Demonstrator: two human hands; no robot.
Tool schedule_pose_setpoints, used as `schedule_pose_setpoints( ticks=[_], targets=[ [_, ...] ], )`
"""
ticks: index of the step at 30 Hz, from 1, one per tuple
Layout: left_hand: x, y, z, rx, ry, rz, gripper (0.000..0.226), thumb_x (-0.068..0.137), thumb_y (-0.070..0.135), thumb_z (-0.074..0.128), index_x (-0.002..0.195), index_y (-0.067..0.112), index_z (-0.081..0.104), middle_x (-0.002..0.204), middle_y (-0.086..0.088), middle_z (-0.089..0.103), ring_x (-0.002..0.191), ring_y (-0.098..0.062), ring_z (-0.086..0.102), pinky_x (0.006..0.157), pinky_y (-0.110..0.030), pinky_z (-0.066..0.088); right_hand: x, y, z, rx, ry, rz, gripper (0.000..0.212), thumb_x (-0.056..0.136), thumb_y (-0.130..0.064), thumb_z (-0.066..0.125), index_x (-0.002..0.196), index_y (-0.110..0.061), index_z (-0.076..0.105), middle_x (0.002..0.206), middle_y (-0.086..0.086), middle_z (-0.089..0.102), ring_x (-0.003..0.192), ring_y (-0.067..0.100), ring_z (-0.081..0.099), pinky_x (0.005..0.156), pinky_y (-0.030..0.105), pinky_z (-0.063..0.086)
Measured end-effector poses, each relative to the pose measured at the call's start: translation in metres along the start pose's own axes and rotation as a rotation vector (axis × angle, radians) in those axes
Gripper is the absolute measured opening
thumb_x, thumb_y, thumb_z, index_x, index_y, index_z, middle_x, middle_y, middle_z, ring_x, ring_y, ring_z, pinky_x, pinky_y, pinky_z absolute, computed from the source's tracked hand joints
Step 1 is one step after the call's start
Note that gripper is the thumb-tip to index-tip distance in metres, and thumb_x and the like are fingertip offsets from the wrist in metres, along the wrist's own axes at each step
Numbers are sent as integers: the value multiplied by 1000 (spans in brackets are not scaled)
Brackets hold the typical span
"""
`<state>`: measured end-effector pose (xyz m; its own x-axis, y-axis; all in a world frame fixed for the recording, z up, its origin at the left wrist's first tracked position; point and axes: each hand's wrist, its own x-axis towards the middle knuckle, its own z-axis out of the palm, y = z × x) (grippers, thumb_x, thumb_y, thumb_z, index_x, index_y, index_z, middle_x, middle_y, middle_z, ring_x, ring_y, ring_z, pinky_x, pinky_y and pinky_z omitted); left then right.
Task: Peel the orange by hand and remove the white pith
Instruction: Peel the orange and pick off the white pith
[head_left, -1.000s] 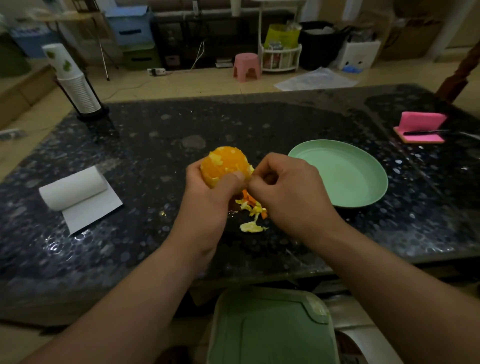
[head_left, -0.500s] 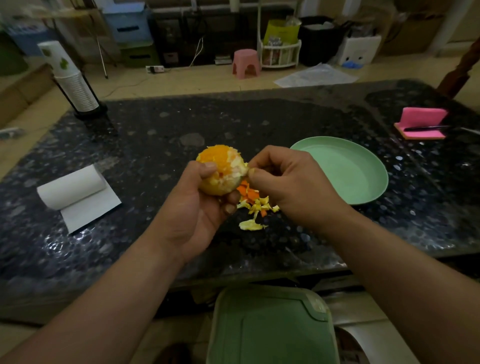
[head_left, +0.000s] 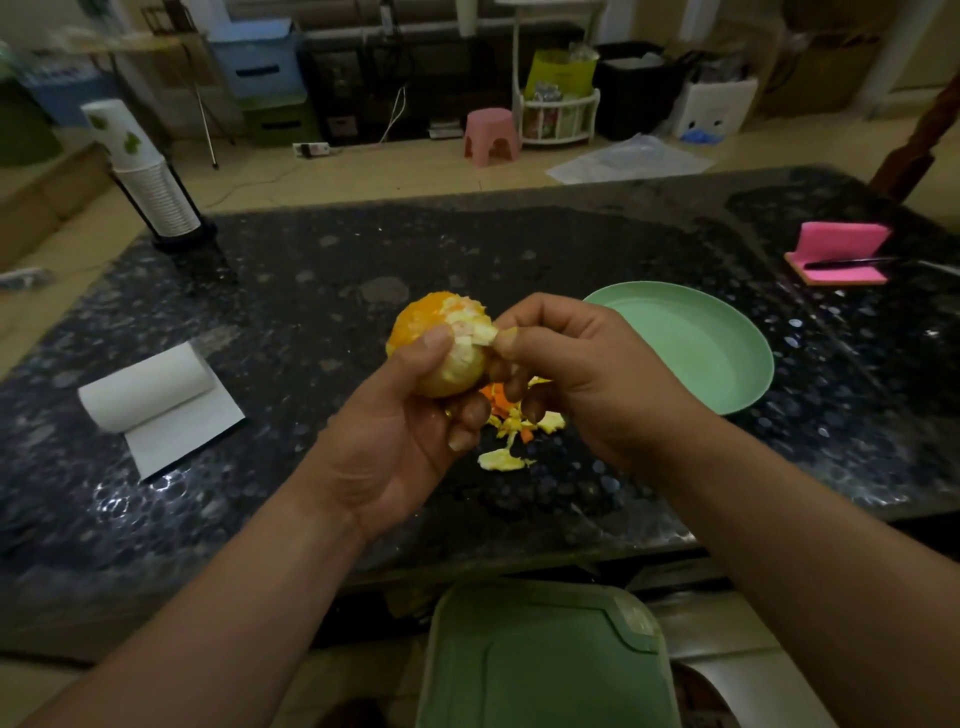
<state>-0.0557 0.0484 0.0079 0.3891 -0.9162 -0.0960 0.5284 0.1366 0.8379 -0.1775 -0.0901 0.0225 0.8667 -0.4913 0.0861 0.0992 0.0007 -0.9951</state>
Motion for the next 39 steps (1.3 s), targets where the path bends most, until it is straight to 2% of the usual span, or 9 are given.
schedule_pose_setpoints(
  ticks=[4, 8, 13, 17, 22, 26, 33, 37, 39],
  targets=[
    [-1, -1, 0, -56, 1, -12, 38, 94, 43, 56, 111, 17, 77, 98, -10, 66, 64, -14, 49, 46, -20, 42, -1, 0, 2, 57, -43, 14, 12, 97, -8, 63, 87, -12, 67, 74, 4, 64, 63, 13, 57, 53, 25, 44],
    [-2, 0, -3, -98, -19, -15, 43, 95, 47, 57, 121, 16, 72, 101, -11, 63, 64, -13, 49, 47, -20, 42, -1, -1, 0, 67, -54, 37, 19, 101, -2, 58, 86, -11, 66, 70, 0, 64, 62, 13, 56, 53, 25, 43],
    [-3, 9, -12, -170, 48, 8, 46, 93, 51, 56, 111, 14, 75, 98, -11, 67, 63, -13, 52, 46, -19, 42, 1, -4, -15, 98, 20, 97, 13, 101, -7, 61, 92, -12, 69, 78, 4, 68, 63, 13, 58, 52, 23, 45],
    [-1, 5, -13, -20, 92, 28, 36, 92, 43, 63, 111, 17, 80, 98, -9, 69, 66, -14, 56, 50, -22, 45, 4, -4, -7, -1, 23, 102, 12, 102, -5, 62, 108, -6, 73, 89, 8, 74, 74, 18, 66, 59, 29, 54],
    [5, -2, -14, 161, 237, 102, 68, 90, 40, 68, 143, 2, 54, 100, -8, 67, 69, -14, 62, 53, -26, 49, 2, -3, 8, -132, 23, 99, 14, 99, -5, 67, 113, -5, 70, 100, 18, 76, 83, 21, 71, 69, 35, 62],
    [2, -3, -13, 291, 285, 167, 61, 86, 40, 76, 138, 16, 56, 109, -8, 70, 76, -16, 66, 56, -28, 51, 0, 1, 10, -267, 71, 77, 19, 100, -29, 72, 108, -12, 73, 93, 9, 79, 87, 27, 77, 76, 40, 66],
    [2, -4, -11, 358, 319, 231, 60, 84, 33, 85, 133, 18, 55, 104, -3, 72, 81, -17, 69, 59, -28, 54, 3, 4, 12, -348, 83, 57, 14, 103, -23, 68, 99, -10, 72, 84, 8, 78, 77, 29, 75, 74, 46, 66],
    [3, 0, -15, 202, 241, 171, 46, 86, 31, 73, 123, 6, 61, 92, -5, 68, 73, -16, 63, 57, -28, 51, 4, 4, 10, -253, 40, 21, 14, 104, -16, 66, 100, -3, 70, 79, 5, 76, 68, 17, 67, 65, 34, 59],
    [2, 0, -17, 145, 197, 147, 52, 83, 35, 76, 123, 4, 63, 92, -8, 66, 73, -16, 62, 58, -27, 50, 4, 4, 8, -224, 23, 14, 14, 105, -14, 64, 102, 0, 69, 78, 5, 75, 68, 15, 66, 63, 30, 56]
  ],
)
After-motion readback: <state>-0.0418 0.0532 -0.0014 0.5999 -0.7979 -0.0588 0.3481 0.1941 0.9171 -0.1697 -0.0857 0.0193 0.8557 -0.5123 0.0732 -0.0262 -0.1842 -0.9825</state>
